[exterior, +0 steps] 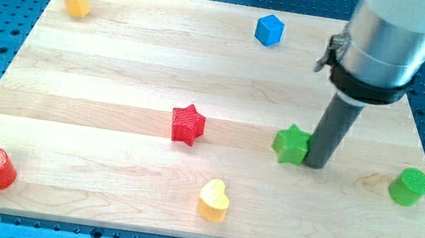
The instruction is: Drag the red star to the top of the green circle
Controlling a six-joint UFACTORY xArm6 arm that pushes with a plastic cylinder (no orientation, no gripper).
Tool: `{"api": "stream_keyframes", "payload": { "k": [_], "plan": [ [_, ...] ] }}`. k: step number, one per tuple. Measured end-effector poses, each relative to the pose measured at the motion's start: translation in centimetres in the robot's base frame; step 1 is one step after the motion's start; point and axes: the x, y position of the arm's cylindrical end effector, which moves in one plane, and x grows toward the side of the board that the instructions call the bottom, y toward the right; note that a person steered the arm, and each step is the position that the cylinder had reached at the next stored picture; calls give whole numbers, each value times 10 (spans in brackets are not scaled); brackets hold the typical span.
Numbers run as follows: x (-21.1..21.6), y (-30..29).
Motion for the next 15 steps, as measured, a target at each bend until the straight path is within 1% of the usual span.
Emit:
{"api": "stream_keyframes", "payload": {
  "k": [1,3,5,6,7,8,10,11,12,13,14,15],
  "plan": [
    [16,-31],
    [22,-86],
    [-3,-196],
    [-6,-222],
    [-6,-222],
    [-22,-201],
    [-49,-105],
    [-60,-110],
    [-60,-140],
    [-44,-145],
    [-55,-169],
    [-91,-172]
  ]
}}
